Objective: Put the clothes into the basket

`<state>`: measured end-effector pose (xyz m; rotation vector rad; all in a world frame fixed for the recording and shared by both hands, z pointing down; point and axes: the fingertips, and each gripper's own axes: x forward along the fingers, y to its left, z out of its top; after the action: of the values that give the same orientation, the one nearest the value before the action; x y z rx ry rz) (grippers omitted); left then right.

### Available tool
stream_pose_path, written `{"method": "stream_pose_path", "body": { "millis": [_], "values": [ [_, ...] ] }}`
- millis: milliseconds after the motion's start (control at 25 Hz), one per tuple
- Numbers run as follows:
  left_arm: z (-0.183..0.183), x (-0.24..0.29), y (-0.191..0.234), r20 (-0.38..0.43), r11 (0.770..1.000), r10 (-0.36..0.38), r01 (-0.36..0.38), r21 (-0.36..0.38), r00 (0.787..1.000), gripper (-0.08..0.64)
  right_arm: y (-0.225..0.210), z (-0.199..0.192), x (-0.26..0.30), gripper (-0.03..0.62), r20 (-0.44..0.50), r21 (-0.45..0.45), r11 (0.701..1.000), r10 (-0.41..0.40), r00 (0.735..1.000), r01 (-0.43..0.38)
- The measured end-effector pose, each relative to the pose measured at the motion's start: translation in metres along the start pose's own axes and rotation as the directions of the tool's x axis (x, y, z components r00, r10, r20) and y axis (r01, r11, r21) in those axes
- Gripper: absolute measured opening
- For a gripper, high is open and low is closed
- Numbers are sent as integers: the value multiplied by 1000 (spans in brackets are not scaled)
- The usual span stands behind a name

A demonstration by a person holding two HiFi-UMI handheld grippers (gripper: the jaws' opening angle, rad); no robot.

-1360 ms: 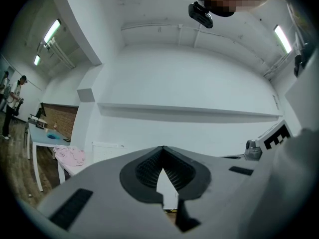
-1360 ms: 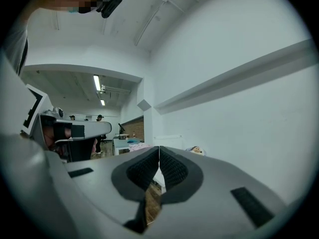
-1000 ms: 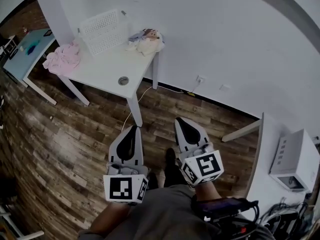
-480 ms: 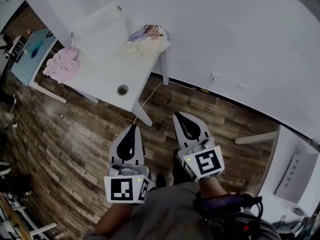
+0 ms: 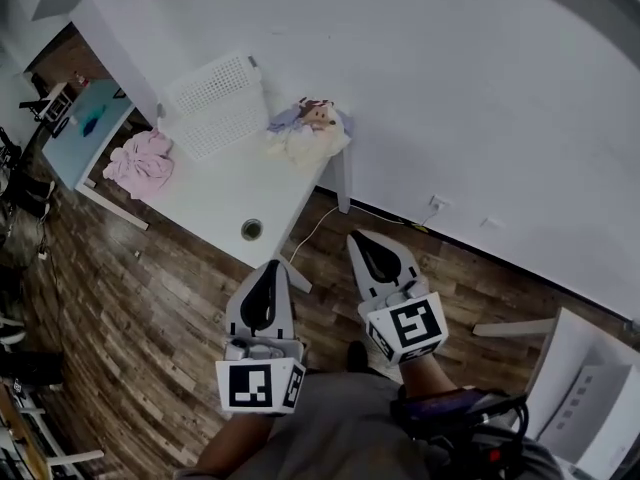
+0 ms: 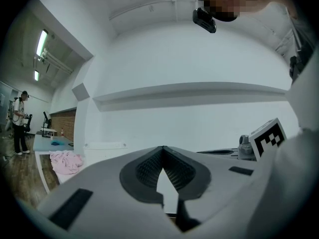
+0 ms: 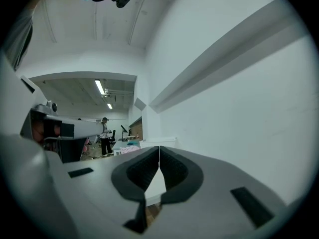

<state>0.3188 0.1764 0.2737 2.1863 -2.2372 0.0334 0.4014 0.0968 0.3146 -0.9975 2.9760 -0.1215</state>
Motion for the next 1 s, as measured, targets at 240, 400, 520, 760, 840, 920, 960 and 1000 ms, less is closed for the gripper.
{"method": "stream_pose_path", "body": {
  "millis": [240, 400, 520, 760, 840, 920, 960, 1000],
  "values": [
    [0, 17, 17, 8, 998, 58, -58, -14, 998, 8, -10, 1, 29, 8, -10, -13, 999, 38, 999, -39],
    [-9, 26, 33, -1, 996, 89, -89, -30, 996, 8, -13, -6, 48, 8, -32, -21, 998, 53, 998, -54],
    [-14, 41, 48, -1, 994, 100, -100, -44, 995, 8, -19, -10, 66, 8, -46, -28, 998, 52, 998, -54],
    [-24, 91, 76, -12, 992, 97, -98, -77, 995, 8, -42, -21, 114, 8, -82, -36, 998, 42, 996, -45],
    [-25, 109, 88, -11, 992, 96, -96, -84, 995, 8, -49, -22, 133, 8, -90, -41, 998, 38, 995, -42],
    [-26, 127, 101, -12, 992, 94, -95, -88, 995, 8, -56, -23, 151, 8, -93, -42, 998, 32, 995, -36],
    [-25, 136, 107, -12, 992, 92, -93, -88, 996, 8, -59, -22, 161, 8, -93, -43, 999, 28, 995, -32],
    [-24, 145, 113, -10, 992, 89, -89, -87, 996, 8, -63, -21, 170, 8, -91, -45, 999, 24, 996, -28]
  ]
}}
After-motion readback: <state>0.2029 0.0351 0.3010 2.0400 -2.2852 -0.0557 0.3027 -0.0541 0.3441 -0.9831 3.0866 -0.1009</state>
